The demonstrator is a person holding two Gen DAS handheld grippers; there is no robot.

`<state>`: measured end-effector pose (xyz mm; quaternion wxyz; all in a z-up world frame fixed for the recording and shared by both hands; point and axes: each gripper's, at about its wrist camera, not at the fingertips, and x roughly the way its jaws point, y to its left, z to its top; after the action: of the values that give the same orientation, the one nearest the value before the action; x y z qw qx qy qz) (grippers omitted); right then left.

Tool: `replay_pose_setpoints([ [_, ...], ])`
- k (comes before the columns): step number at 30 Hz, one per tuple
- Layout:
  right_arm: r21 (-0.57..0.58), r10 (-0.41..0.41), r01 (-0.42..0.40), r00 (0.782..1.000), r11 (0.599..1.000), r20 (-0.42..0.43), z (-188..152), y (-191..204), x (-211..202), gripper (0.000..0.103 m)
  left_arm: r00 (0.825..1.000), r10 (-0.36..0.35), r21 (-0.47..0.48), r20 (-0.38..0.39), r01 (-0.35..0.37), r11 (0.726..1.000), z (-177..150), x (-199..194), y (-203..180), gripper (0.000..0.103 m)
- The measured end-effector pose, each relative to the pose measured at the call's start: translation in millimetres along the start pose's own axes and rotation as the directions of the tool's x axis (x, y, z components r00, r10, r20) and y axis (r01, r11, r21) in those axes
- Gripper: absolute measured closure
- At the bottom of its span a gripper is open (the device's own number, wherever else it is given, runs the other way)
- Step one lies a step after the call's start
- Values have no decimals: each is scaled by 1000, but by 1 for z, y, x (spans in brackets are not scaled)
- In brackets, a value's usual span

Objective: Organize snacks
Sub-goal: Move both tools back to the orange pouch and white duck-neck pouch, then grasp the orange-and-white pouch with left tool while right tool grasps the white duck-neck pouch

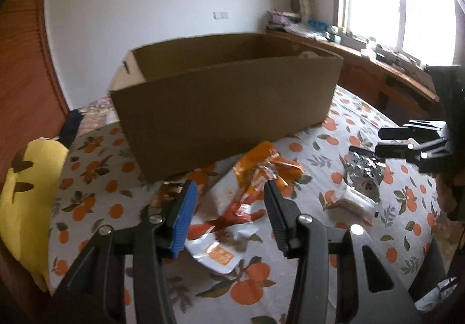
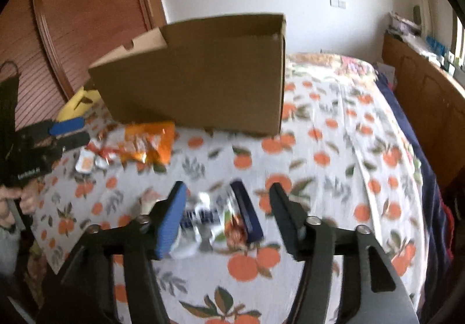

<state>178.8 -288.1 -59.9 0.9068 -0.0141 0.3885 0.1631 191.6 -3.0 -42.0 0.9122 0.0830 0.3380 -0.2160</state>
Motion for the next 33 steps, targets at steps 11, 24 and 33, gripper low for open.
replay_pose_setpoints([
  [11, -37, -37, 36, 999, 999, -7, -23, 3, 10, 14, 993, -28, 139, -117, 44, 989, 7, 32, -24, 55],
  [24, -31, -14, 14, 1000, 999, -7, -23, 1, 13, 14, 970, 26, 249, -242, 36, 968, 18, 67, -34, 54],
  [33, -19, 14, -14, 1000, 1000, -16, -24, -1, 15, 14, 970, 46, 298, -240, 29, 954, 23, 81, -38, 53],
])
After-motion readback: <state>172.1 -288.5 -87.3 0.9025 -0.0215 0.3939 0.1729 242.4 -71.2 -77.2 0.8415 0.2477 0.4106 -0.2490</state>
